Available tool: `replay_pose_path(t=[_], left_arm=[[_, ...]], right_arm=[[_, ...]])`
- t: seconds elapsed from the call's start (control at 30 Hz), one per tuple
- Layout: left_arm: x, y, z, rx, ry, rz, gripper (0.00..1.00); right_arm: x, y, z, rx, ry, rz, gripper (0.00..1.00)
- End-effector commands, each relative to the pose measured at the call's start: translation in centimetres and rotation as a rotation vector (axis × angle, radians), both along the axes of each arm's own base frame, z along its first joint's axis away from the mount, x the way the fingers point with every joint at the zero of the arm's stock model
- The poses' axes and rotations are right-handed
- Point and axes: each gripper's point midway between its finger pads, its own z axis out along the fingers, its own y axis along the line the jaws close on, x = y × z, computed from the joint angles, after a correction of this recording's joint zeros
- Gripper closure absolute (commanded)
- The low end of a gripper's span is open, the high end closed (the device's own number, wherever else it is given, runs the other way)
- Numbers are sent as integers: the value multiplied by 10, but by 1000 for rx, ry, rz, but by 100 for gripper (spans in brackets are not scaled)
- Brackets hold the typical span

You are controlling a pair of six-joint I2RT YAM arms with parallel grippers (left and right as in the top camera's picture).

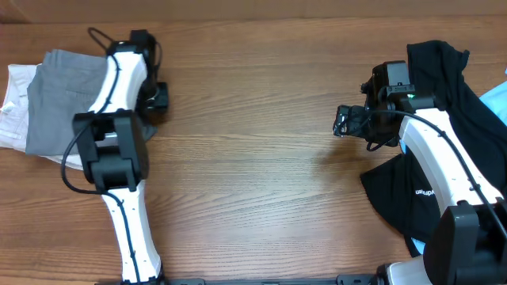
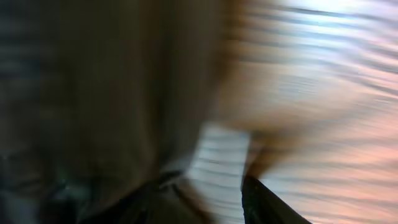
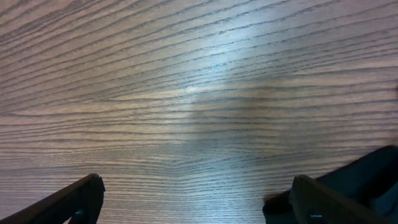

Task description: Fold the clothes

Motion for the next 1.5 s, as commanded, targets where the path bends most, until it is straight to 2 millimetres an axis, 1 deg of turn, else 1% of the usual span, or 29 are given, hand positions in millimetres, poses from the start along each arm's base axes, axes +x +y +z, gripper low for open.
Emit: replay_pose_path(t=[0.0, 0.1, 0.17, 0.3, 0.43, 0.53, 0.6, 0.73, 0.8, 0.9, 0.93, 0.97, 1.03, 1.07, 1.1, 1.17, 1.23, 1.3, 1.4, 1.47], left_arm=[[-15, 70, 3, 81, 2, 174, 50], [-24, 101, 3, 60, -6, 251, 50], [-28, 114, 1, 15, -21, 297, 49], [-30, 122, -1, -112, -57, 353, 48], [-29, 115, 0, -187, -72, 347, 46], [-19, 97, 15, -231, -106, 291, 43], [-11, 85, 32, -230, -139, 242, 42], [6, 50, 83, -212, -239, 104, 40], [12, 25, 114, -202, -298, 21, 38], [12, -9, 150, -197, -353, -60, 32], [11, -19, 159, -197, -363, -88, 22], [5, -40, 173, -203, -373, -132, 0], [-5, -57, 180, -212, -350, -164, 0], [-19, -70, 179, -223, -299, -184, 0], [-38, -81, 175, -241, -221, -180, 0], [-61, -89, 171, -254, -125, -133, 0], [-85, -94, 169, -259, -27, -85, 0], [-105, -96, 170, -260, 53, -62, 0], [-112, -101, 169, -277, 79, -58, 0], [-117, -110, 168, -326, 94, -62, 0]], right_arm=[[4, 1, 10, 4, -31, 15, 0], [3, 1, 10, 4, -28, 15, 0], [3, 1, 10, 4, -28, 15, 0], [3, 1, 10, 4, -28, 15, 0], [3, 1, 10, 4, -29, 15, 0], [4, 1, 10, 4, -29, 15, 0], [5, 1, 10, 4, -35, 15, 0], [10, 1, 12, 6, -56, 15, 0], [13, 1, 13, 7, -69, 15, 0], [19, 2, 15, 8, -94, 16, 0], [21, 2, 16, 9, -105, 15, 0], [27, 3, 18, 11, -133, 19, 0], [33, 3, 21, 10, -161, 32, 0], [37, 4, 23, 11, -179, 34, 0], [35, 4, 22, 9, -169, 38, 0], [25, 3, 18, 10, -125, 38, 0], [15, 10, 15, 48, -86, 50, 0], [6, 12, 13, 74, -35, 4, 0], [-13, 10, 8, 87, 60, -77, 0], [-29, 9, 5, 82, 126, -90, 0]])
